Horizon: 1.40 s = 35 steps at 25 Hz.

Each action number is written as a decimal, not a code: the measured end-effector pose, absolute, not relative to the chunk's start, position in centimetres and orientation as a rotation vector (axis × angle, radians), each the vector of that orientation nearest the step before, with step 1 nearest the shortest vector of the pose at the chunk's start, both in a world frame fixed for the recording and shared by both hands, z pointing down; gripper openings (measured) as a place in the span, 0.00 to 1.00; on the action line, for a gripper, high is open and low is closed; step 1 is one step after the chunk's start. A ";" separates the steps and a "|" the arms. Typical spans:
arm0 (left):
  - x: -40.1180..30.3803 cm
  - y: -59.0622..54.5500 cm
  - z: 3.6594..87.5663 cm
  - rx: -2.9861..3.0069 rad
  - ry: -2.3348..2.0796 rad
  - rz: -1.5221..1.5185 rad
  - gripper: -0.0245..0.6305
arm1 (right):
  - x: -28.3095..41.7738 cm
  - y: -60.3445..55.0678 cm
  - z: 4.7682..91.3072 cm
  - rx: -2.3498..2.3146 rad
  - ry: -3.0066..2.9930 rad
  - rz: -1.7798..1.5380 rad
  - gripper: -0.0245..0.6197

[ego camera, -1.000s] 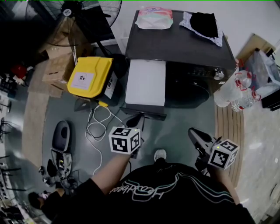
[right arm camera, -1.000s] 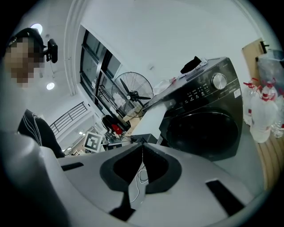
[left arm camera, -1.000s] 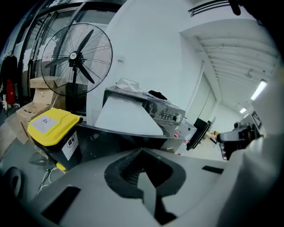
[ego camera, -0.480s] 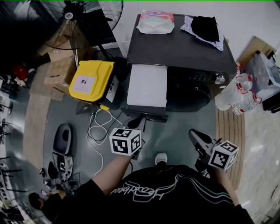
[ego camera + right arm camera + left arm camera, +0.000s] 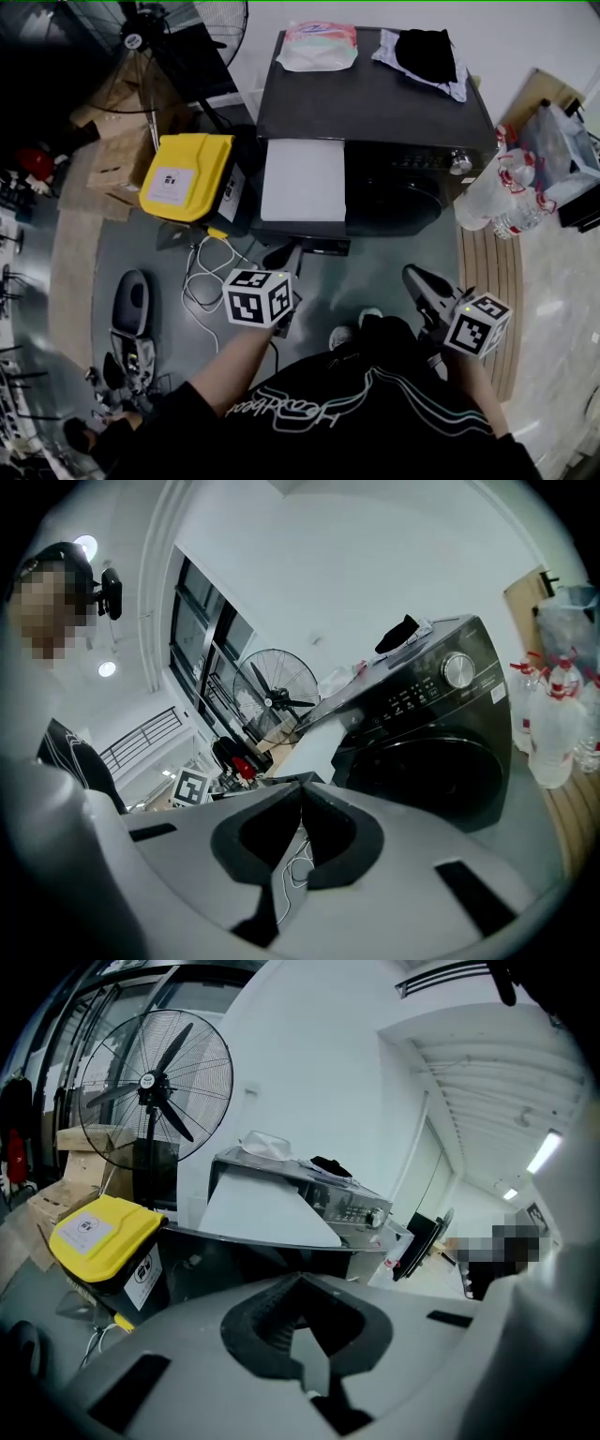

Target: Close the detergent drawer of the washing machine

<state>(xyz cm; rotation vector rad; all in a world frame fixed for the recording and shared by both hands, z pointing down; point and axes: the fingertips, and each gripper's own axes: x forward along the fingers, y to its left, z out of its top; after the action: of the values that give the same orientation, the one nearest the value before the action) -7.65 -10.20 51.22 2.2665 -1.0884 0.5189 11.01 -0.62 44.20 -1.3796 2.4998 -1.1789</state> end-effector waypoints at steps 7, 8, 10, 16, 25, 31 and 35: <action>-7.5 -11.3 51.3 2.246 -1.095 0.502 0.07 | 11.7 -2.7 43.9 -1.373 2.503 -1.168 0.08; -7.4 -11.7 51.3 2.244 -1.096 0.500 0.07 | 11.8 -3.1 44.0 -1.370 2.505 -1.172 0.08; -7.3 -12.2 51.2 2.236 -1.099 0.498 0.07 | 11.7 -3.8 44.1 -1.362 2.509 -1.183 0.08; -7.3 -13.6 51.1 2.218 -1.101 0.492 0.07 | 11.9 -6.6 44.0 -1.354 2.537 -1.205 0.08; -6.9 -15.6 51.1 2.207 -1.108 0.489 0.07 | 11.5 -10.4 43.6 -1.319 2.611 -1.223 0.08; -6.5 -17.1 51.0 2.207 -1.108 0.473 0.07 | 11.3 -12.5 43.2 -1.298 2.650 -1.219 0.08; -6.2 -18.1 50.8 2.211 -1.111 0.472 0.07 | 11.2 -13.7 43.0 -1.281 2.664 -1.221 0.08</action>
<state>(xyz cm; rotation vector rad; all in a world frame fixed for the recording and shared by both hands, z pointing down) -6.16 -18.07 50.81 2.2111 -1.1108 0.4719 11.22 -13.75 43.00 -1.2811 2.6638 -1.2207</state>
